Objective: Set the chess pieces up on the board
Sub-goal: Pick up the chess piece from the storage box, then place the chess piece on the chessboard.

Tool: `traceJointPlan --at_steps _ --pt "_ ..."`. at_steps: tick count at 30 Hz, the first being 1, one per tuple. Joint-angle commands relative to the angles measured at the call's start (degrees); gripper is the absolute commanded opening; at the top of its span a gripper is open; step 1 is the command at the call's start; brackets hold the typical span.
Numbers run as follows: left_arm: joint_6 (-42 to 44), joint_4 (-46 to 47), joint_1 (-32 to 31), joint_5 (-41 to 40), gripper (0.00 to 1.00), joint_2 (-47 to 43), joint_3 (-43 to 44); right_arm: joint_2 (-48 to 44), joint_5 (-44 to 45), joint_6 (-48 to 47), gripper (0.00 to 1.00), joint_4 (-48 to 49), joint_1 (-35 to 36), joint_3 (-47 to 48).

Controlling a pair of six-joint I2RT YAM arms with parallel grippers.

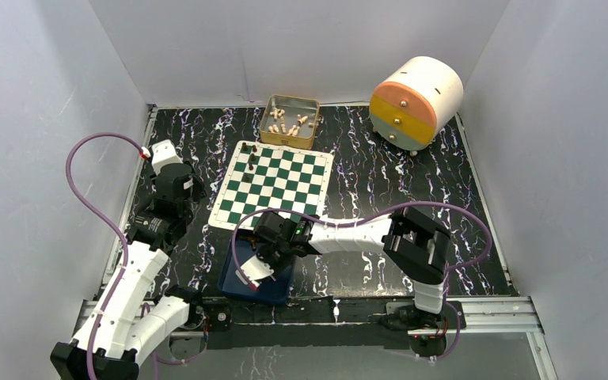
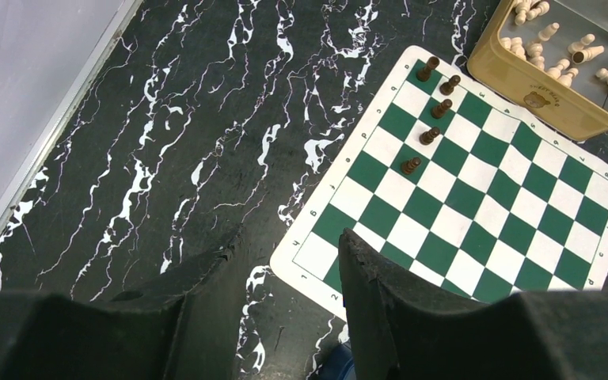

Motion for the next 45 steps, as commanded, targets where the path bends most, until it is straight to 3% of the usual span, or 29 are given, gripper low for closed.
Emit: traceJointPlan --at_steps 1,9,22,32,45 --pt "-0.45 1.87 -0.30 -0.08 0.44 -0.07 -0.66 -2.07 -0.70 2.93 0.15 4.63 0.41 1.09" --pt "-3.20 -0.33 -0.60 8.81 0.45 1.83 0.65 -8.83 -4.44 15.67 0.13 16.35 -0.79 -3.78" --pt "-5.85 -6.75 -0.60 36.07 0.43 8.81 12.78 -17.71 -0.40 60.31 0.07 44.15 -8.40 -17.13" --pt "-7.44 -9.19 -0.63 54.76 0.37 13.25 13.29 -18.75 4.06 89.07 0.07 41.32 -15.35 -15.32" --pt "-9.04 -6.23 -0.65 65.63 0.41 16.53 8.13 -21.32 11.09 101.58 0.09 48.40 -17.19 -18.20"
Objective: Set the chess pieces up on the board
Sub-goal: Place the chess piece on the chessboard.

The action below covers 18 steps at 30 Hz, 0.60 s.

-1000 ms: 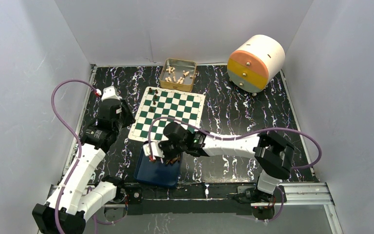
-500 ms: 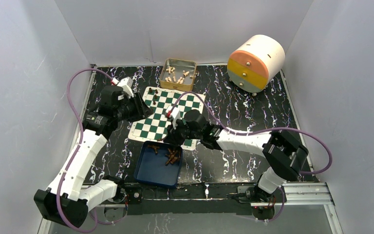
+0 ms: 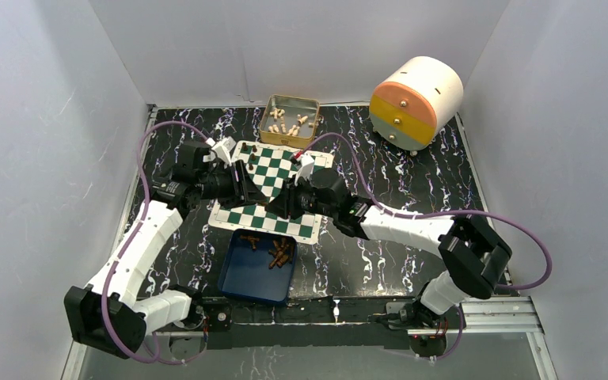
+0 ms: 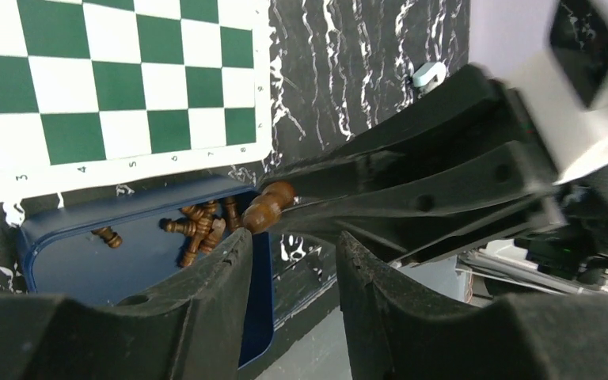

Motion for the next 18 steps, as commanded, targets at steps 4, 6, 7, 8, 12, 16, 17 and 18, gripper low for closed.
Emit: traceJointPlan --at_steps 4,6,7,8,12,16,17,18 --pt "-1.08 1.87 -0.23 4.28 0.41 0.55 -2.78 -2.87 4.09 6.24 0.09 8.11 -0.65 -2.08" --pt "-1.33 2.40 -0.19 4.41 0.40 0.66 -3.19 -3.02 4.06 6.54 0.10 8.57 -0.58 -2.37" --pt "-1.47 2.61 -0.23 4.61 0.39 0.74 -3.28 -3.06 3.90 6.55 0.10 8.66 -0.58 -2.46" --pt "-1.74 3.01 -0.23 4.65 0.39 0.82 -3.53 -3.06 3.88 6.56 0.10 8.67 -0.58 -2.49" --pt "-2.60 4.19 -0.19 4.66 0.37 1.07 -4.08 -3.36 3.67 6.55 0.10 9.10 -0.73 -2.92" --pt "-3.57 5.92 -0.23 4.17 0.38 1.55 -4.72 -3.75 2.60 7.11 0.11 12.43 -0.71 -4.52" --pt "-4.00 6.39 -0.23 4.01 0.38 1.66 -4.87 -3.98 2.50 7.43 0.11 13.05 -0.73 -4.96" --pt "-4.45 6.82 -0.23 3.96 0.38 1.78 -5.02 -4.16 2.36 7.65 0.11 13.53 -0.70 -5.28"
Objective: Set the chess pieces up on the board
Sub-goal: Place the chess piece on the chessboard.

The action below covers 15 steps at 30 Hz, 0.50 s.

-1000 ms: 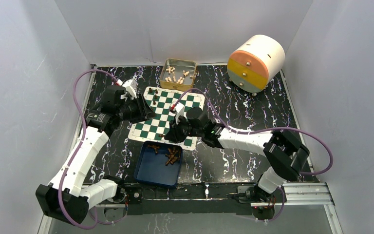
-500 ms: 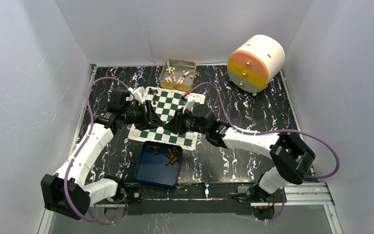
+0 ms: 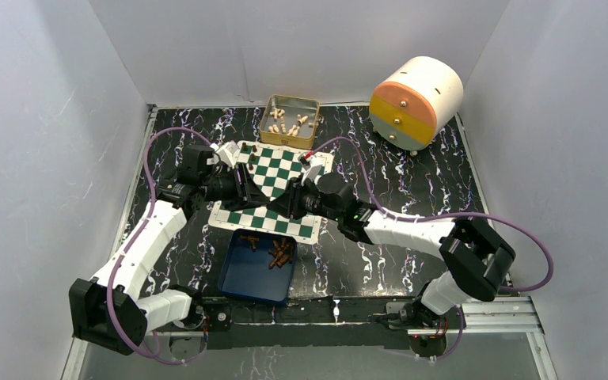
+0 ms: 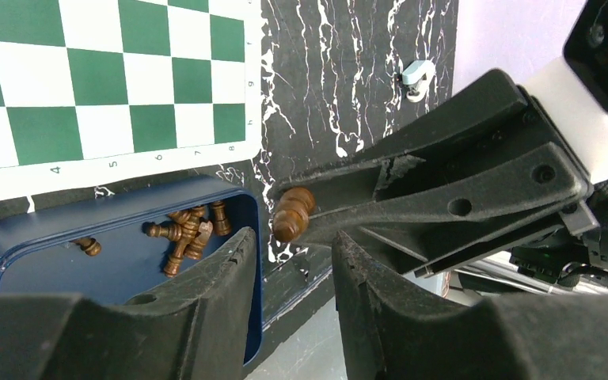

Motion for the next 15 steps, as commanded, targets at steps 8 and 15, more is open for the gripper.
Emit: traceJointPlan --at_steps 8,15 --pt "-3.98 5.00 -0.20 1.04 0.31 0.86 -1.24 -3.55 -0.48 0.78 0.12 5.99 -0.31 -1.71" --pt "-4.52 5.25 -0.17 1.27 0.09 0.27 -1.28 -3.02 -2.07 -0.30 0.22 6.01 -0.29 -1.33"
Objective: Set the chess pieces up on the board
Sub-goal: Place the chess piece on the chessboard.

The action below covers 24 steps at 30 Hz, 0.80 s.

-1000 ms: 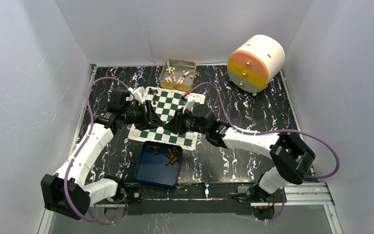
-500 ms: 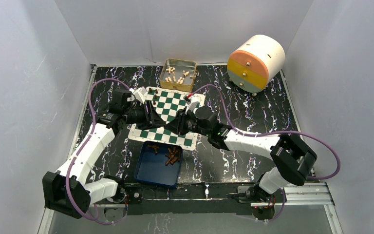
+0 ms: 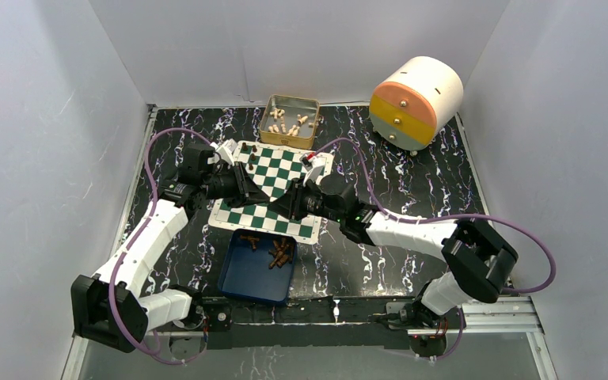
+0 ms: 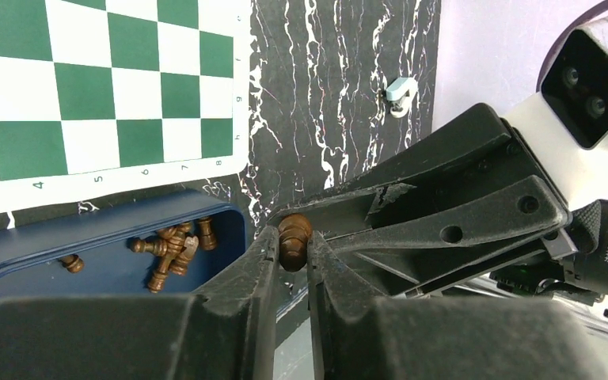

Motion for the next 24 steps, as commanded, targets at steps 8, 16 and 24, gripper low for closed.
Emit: traceJointPlan --at_steps 8,16,24 --pt "1.91 -0.95 -0.21 -6.38 0.05 -1.27 1.29 -5.25 -6.55 -9.43 0.66 -2.90 -0.35 -1.22" --pt "7.44 -5.80 -0.17 -19.81 0.06 0.15 4.39 -11.74 -9.54 -20.26 0.68 -12.92 -0.36 -7.11" --pt "12.48 -8.55 -0.04 -35.09 0.06 5.06 7.81 -11.57 -10.23 -28.48 0.65 -21.82 1.30 -8.16"
